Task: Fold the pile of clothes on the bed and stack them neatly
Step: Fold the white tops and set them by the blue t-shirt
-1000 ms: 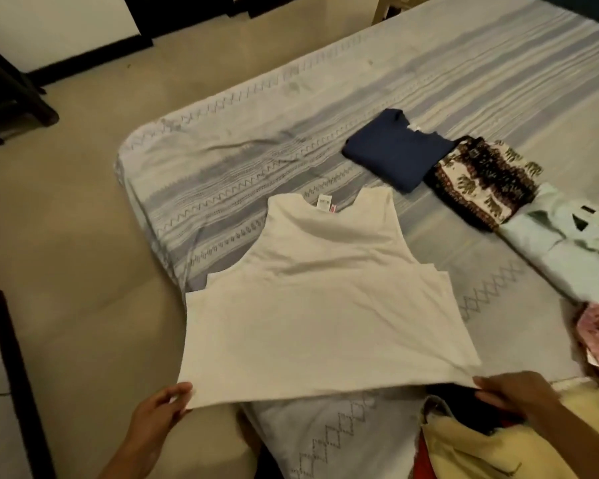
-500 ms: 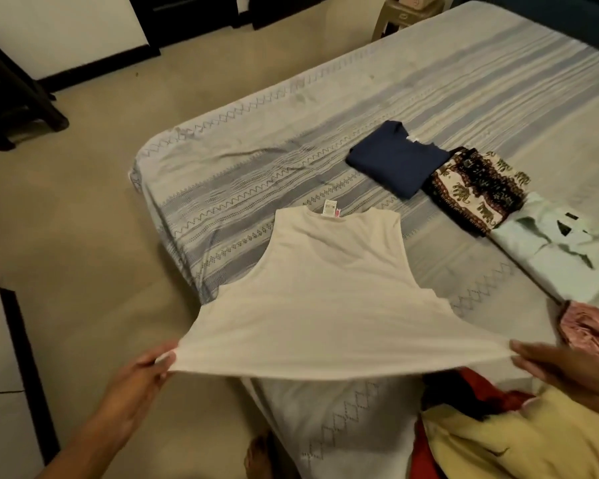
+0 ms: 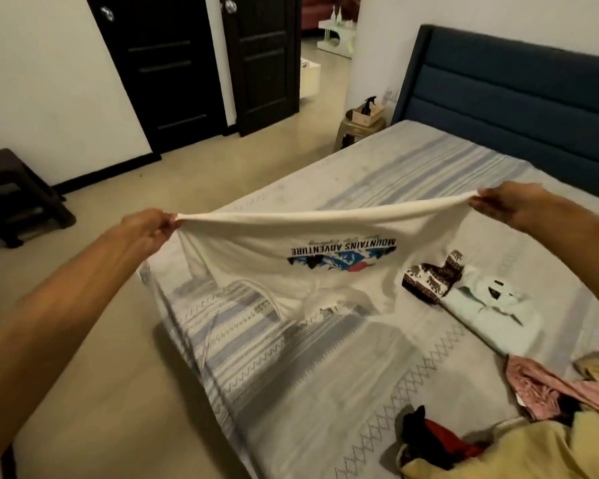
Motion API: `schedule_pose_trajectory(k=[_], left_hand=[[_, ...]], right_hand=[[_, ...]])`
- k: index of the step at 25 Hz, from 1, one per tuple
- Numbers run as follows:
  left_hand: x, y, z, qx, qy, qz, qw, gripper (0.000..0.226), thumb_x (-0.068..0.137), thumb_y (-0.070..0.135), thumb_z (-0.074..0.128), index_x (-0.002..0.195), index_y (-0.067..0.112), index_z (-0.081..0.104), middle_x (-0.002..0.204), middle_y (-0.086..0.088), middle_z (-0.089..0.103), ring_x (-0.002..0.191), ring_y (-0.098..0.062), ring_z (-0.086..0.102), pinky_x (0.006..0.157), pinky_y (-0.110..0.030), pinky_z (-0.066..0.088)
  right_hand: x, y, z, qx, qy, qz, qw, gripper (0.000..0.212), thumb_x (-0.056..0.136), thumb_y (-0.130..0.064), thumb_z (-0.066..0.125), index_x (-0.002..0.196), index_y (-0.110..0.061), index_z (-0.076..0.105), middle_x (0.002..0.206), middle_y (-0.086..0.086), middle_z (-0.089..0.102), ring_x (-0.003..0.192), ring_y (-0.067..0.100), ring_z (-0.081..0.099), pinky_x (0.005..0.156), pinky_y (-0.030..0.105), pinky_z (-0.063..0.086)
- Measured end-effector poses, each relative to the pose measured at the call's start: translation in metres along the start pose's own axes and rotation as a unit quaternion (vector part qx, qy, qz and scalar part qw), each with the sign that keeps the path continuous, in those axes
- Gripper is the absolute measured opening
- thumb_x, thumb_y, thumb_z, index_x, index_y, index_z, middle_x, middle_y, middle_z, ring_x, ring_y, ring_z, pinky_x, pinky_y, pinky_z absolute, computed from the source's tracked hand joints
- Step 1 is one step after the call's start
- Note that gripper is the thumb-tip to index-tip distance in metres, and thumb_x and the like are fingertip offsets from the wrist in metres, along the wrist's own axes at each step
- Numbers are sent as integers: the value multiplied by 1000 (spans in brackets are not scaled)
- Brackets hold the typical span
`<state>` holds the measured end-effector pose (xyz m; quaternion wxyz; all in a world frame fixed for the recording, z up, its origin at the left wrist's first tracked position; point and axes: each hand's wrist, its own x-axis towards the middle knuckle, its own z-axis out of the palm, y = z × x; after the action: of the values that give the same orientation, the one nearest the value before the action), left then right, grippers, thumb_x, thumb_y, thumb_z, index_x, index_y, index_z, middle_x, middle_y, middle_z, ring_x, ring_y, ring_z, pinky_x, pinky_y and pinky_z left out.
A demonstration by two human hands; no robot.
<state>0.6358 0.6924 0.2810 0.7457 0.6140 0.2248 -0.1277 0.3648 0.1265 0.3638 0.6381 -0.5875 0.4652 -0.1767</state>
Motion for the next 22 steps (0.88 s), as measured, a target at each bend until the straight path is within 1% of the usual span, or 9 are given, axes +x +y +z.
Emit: schedule_pose_trajectory(k=[2, 4, 7, 10, 12, 14, 18, 20, 22], left_hand=[[20, 26, 28, 9, 12, 15, 1000, 21, 104, -10, 44, 91, 3, 54, 92, -7, 49, 49, -9, 59, 49, -18, 54], [41, 49, 52, 14, 21, 34, 999, 17, 103, -10, 46, 109, 3, 56, 91, -6, 48, 49, -9, 62, 49, -16, 52], [71, 79, 75, -28, 31, 61, 997, 28, 100, -8, 53, 124, 5, 58, 101, -8, 59, 64, -13, 69, 49, -14, 52], [62, 99, 86, -103, 57, 119, 986, 21, 98, -3, 62, 114, 8, 67, 104, -13, 68, 70, -18, 72, 58, -19, 58], [33, 104, 90, -131, 49, 174, 975, 18, 96, -5, 65, 103, 11, 68, 109, -12, 68, 82, -20, 70, 70, -24, 63], [11, 100, 79, -167, 23, 193, 967, 19, 96, -7, 65, 98, 12, 66, 112, -10, 67, 90, -19, 69, 77, -25, 63], [-8, 36, 6, -194, -21, 138, 971, 18, 97, -5, 65, 101, 12, 62, 123, -10, 67, 107, -18, 70, 81, -23, 61], [-16, -34, -37, -140, -9, 88, 986, 18, 99, 0, 64, 112, 12, 61, 120, -8, 68, 108, -16, 69, 77, -20, 60], [-21, -125, -84, -94, -4, 44, 995, 15, 101, 2, 62, 115, 8, 63, 116, -11, 68, 107, -15, 67, 76, -19, 61]], right_hand=[[12, -26, 24, -3, 11, -20, 1000, 7, 102, -1, 59, 96, 0, 59, 70, 9, 71, 42, 9, 66, 45, 19, 55], [28, -42, 40, -24, 22, -24, 999, 16, 104, -3, 56, 88, -1, 56, 55, 6, 68, 37, 7, 63, 43, 20, 55], [51, -56, 53, -26, 48, -30, 998, 10, 103, -8, 60, 98, 1, 61, 46, 4, 65, 39, 8, 64, 41, 22, 54], [62, -65, 62, 35, 62, -73, 995, 10, 100, -12, 67, 106, -5, 65, 60, 4, 71, 49, 6, 68, 48, 23, 56], [50, -73, 62, 70, 48, -105, 991, 6, 97, -15, 71, 97, -10, 68, 76, 3, 71, 53, 3, 67, 54, 21, 56], [33, -71, 56, 87, 27, -123, 988, 7, 95, -18, 73, 90, -14, 70, 81, 0, 70, 57, 1, 64, 58, 20, 55], [4, -9, 16, 44, -13, -75, 996, 8, 95, -15, 72, 100, -9, 72, 86, 2, 73, 60, 3, 62, 51, 17, 51], [-1, 60, -11, -12, -15, -15, 1000, 11, 93, -12, 73, 99, -3, 71, 82, 7, 70, 51, 4, 59, 42, 16, 45], [-5, 142, -35, -61, -14, 57, 996, 12, 93, -10, 72, 97, 1, 67, 68, 8, 66, 40, 5, 52, 34, 16, 38]])
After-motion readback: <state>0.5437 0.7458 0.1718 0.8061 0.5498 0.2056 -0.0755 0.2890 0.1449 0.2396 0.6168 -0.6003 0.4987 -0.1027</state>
